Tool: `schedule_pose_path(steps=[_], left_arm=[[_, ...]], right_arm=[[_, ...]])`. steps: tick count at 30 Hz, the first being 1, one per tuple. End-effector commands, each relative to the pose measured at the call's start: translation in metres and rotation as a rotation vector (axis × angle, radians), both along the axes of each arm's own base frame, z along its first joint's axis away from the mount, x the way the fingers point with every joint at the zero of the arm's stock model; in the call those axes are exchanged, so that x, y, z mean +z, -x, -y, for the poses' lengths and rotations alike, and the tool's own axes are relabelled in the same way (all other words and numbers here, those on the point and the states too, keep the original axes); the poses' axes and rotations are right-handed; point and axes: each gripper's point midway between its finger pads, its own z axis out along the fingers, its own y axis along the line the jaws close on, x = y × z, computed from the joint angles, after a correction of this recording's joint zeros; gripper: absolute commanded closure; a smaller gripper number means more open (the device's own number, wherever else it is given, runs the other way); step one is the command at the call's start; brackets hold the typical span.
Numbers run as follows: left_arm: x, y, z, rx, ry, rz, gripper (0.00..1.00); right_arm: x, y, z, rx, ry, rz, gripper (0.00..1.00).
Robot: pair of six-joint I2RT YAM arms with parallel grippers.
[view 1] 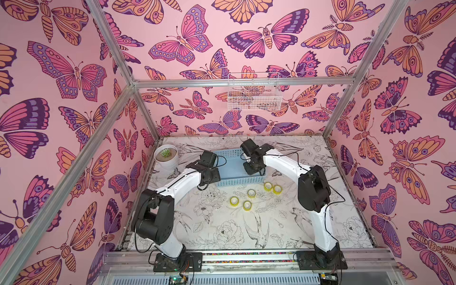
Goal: Put the transparent tape into the storage box
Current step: Place the tape in the storage box.
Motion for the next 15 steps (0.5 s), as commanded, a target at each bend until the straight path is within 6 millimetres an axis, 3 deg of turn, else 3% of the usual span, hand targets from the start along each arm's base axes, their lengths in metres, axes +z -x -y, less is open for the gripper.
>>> schedule_pose_path(steps=[1, 4, 7, 15], left_arm=[[-0.002, -0.012, 0.001, 0.000, -0.022, 0.020, 0.36], [-0.005, -0.010, 0.003, -0.005, -0.009, 0.008, 0.40], [-0.004, -0.006, 0.002, -0.001, -0.005, 0.010, 0.40], [0.008, 0.000, -0.003, 0.005, -0.007, 0.043, 0.39]], right_arm=[[-0.004, -0.015, 0.007, -0.019, 0.036, 0.007, 1.00], [-0.008, -0.026, 0.010, -0.033, 0.050, -0.001, 1.00], [-0.024, -0.029, 0.015, -0.039, 0.097, -0.046, 1.00], [-0.043, -0.020, 0.029, -0.042, 0.187, -0.111, 1.00]])
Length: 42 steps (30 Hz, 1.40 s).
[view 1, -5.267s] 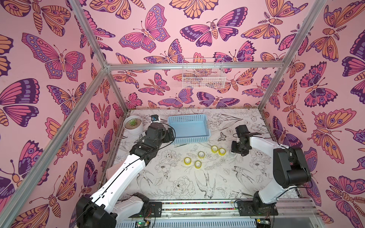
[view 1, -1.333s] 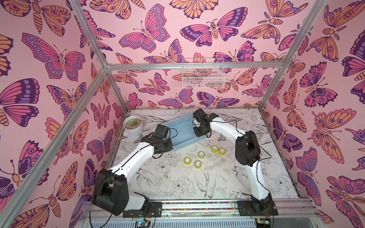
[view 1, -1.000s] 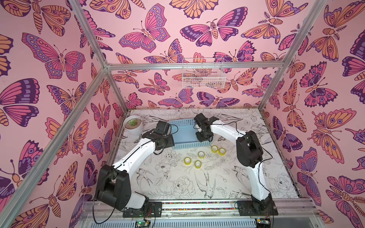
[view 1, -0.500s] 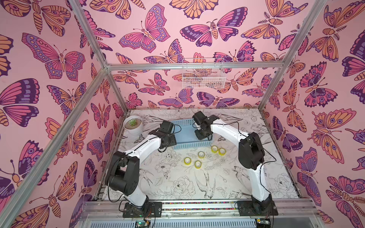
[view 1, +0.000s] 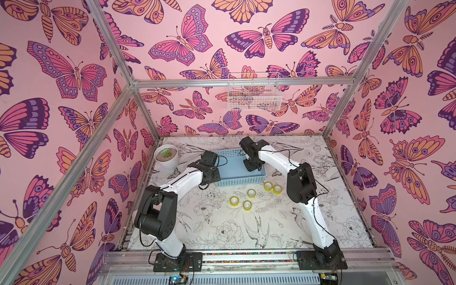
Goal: Put the transparent tape into the storage box
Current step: Place the tape in the storage box.
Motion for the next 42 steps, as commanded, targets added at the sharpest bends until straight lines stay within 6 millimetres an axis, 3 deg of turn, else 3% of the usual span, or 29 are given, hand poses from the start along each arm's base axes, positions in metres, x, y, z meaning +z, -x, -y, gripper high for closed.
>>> schedule_pose_path(steps=[1, 11, 15, 22, 28, 30, 34, 42], left_arm=[[0.009, 0.004, -0.004, 0.003, -0.013, 0.028, 0.39], [0.016, 0.004, -0.004, -0.001, -0.004, 0.046, 0.39], [0.018, 0.006, -0.005, 0.002, -0.008, 0.051, 0.39], [0.017, 0.006, -0.005, 0.000, -0.008, 0.050, 0.38], [0.016, 0.005, -0.005, 0.002, -0.006, 0.047, 0.37], [0.016, 0.005, -0.005, 0.004, -0.004, 0.047, 0.36], [0.016, 0.005, -0.005, 0.006, -0.003, 0.047, 0.36], [0.020, 0.006, -0.005, 0.007, -0.002, 0.060, 0.34]], right_arm=[[0.000, 0.007, 0.014, -0.006, 0.070, -0.024, 1.00], [0.011, -0.040, 0.015, -0.063, 0.022, 0.153, 1.00], [0.010, -0.049, 0.012, -0.070, 0.004, 0.174, 1.00], [-0.008, -0.052, -0.004, -0.047, -0.042, 0.131, 1.00], [-0.017, -0.049, -0.001, -0.052, -0.018, 0.116, 0.86], [-0.015, -0.049, 0.001, -0.054, -0.013, 0.119, 0.75], [-0.002, -0.051, -0.001, -0.058, -0.036, 0.147, 0.59], [0.056, -0.064, -0.011, -0.053, -0.125, 0.257, 0.57]])
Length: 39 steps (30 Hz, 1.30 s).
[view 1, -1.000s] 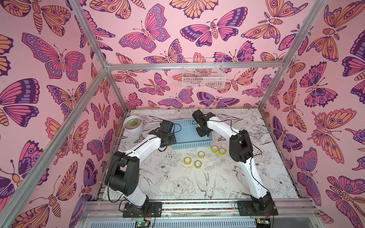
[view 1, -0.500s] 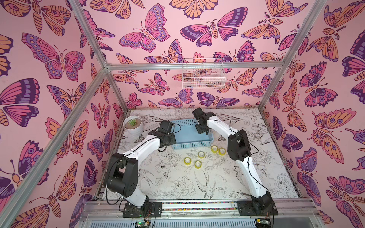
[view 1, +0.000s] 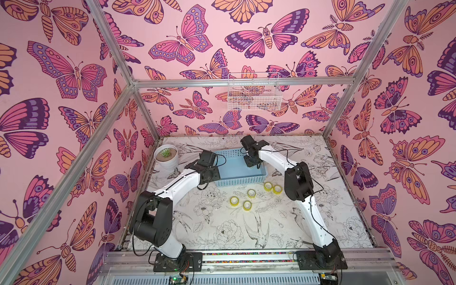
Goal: Put the transparent tape into the storage box
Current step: Place the tape in the storage box, then pick up the tape from the center of the board.
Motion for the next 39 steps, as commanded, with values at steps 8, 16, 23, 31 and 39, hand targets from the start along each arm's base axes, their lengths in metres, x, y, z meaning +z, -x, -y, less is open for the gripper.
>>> schedule_pose_path(steps=[8, 16, 23, 31, 39], left_arm=[[0.022, 0.005, -0.008, 0.000, -0.010, 0.094, 0.31], [0.051, 0.032, -0.015, -0.019, 0.026, 0.183, 0.28], [0.072, 0.060, -0.003, -0.082, 0.062, 0.244, 0.25], [0.071, 0.070, 0.012, -0.124, 0.063, 0.237, 0.25], [0.070, 0.066, 0.021, -0.143, 0.058, 0.226, 0.25]], right_arm=[[0.114, 0.000, 0.002, -0.012, -0.094, 0.149, 0.50], [0.134, 0.068, 0.064, -0.134, -0.133, 0.066, 0.57], [0.099, 0.138, 0.127, -0.250, -0.125, -0.050, 0.61], [0.034, 0.148, 0.144, -0.340, -0.190, -0.145, 0.62], [-0.001, 0.141, 0.141, -0.359, -0.197, -0.179, 0.65]])
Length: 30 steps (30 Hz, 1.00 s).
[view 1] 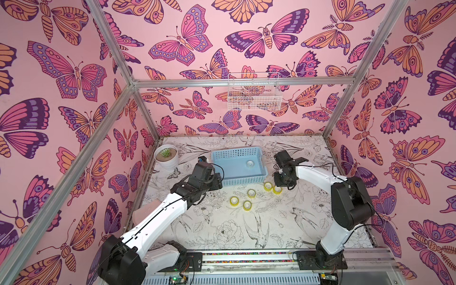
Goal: Put the transparent tape into the storage box
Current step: Pick up the tape from the center of the board.
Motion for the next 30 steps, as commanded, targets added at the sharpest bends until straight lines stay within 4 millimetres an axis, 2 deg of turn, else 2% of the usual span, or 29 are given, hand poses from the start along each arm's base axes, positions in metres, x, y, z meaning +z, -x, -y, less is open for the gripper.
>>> schedule_pose_path(steps=[1, 5, 13, 19, 24, 27, 30], left_arm=[[-0.002, -0.001, 0.001, -0.004, -0.021, -0.007, 0.25], [0.000, -0.003, 0.003, -0.004, -0.022, -0.003, 0.25], [-0.002, -0.005, 0.004, 0.000, -0.022, -0.009, 0.25], [-0.001, -0.007, 0.008, -0.006, -0.019, -0.006, 0.25], [-0.001, -0.008, 0.007, -0.006, -0.026, -0.003, 0.25], [0.000, -0.008, 0.005, -0.001, -0.034, 0.003, 0.25], [0.000, -0.009, 0.004, -0.002, -0.042, 0.006, 0.25]], right_arm=[[-0.012, -0.008, -0.004, -0.024, -0.025, 0.001, 0.65], [-0.023, -0.002, 0.000, -0.025, -0.011, -0.028, 0.65], [-0.021, 0.017, 0.010, -0.031, 0.001, -0.043, 0.65], [-0.031, 0.022, 0.012, -0.036, 0.001, -0.060, 0.66], [-0.041, 0.018, 0.009, -0.043, -0.010, -0.070, 0.82], [-0.043, 0.016, 0.007, -0.048, -0.020, -0.070, 0.98], [-0.038, 0.018, 0.009, -0.054, -0.018, -0.067, 1.00]])
